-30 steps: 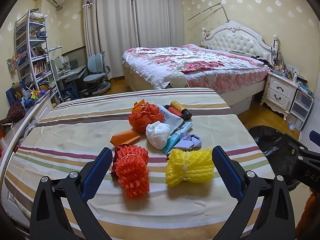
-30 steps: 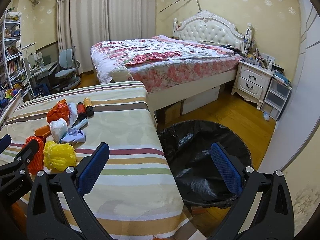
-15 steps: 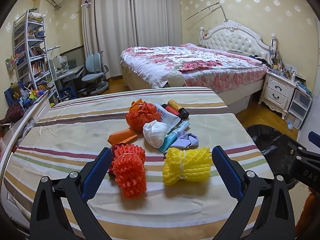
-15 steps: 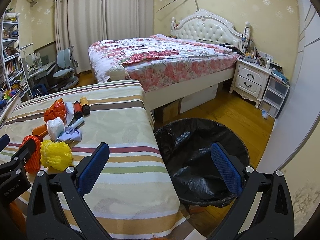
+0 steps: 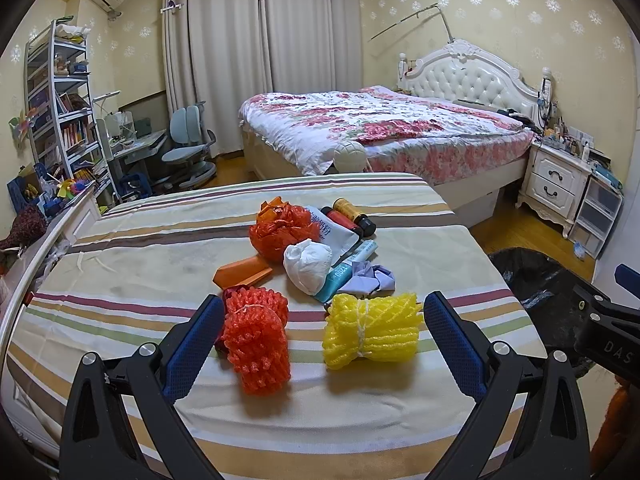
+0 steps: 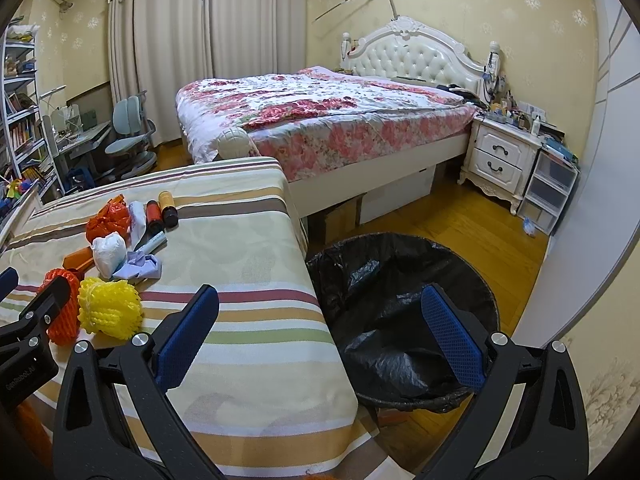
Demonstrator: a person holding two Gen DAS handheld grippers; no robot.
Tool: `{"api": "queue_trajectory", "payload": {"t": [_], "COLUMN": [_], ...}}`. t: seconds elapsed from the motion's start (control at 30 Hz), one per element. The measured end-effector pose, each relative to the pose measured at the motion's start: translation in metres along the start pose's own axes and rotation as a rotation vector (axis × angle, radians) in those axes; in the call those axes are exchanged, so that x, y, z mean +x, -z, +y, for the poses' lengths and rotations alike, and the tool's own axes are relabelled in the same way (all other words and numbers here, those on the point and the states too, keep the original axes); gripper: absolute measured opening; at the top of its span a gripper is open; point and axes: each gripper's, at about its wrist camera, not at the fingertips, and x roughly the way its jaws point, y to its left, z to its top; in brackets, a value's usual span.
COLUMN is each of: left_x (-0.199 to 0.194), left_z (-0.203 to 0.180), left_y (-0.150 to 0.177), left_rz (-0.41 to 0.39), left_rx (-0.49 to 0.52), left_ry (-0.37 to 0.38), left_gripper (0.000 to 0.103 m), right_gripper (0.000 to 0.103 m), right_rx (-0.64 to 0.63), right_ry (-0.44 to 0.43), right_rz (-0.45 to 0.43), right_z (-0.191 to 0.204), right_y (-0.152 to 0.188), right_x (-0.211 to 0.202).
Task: Collect trash
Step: 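Move both tools over the bed toward the orange and yellow mesh nets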
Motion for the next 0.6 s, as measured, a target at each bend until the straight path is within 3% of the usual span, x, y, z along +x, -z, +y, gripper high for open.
{"api": "queue_trajectory", "payload": {"t": [0.6], "left_x": [-0.0005], "left_z": [-0.0014], "left_y": [0.0012], "left_rz": [0.012], "left_rx": [-0.003], "left_ry": [0.011], "left_gripper": [0.097], "right_gripper": [0.099], "right_rx": [0.001], "right_ry": [0.003], "right_rz": [0.008], "right_z": [-0.0008], "right_y": [0.0009], "right_x": [0.0010]}}
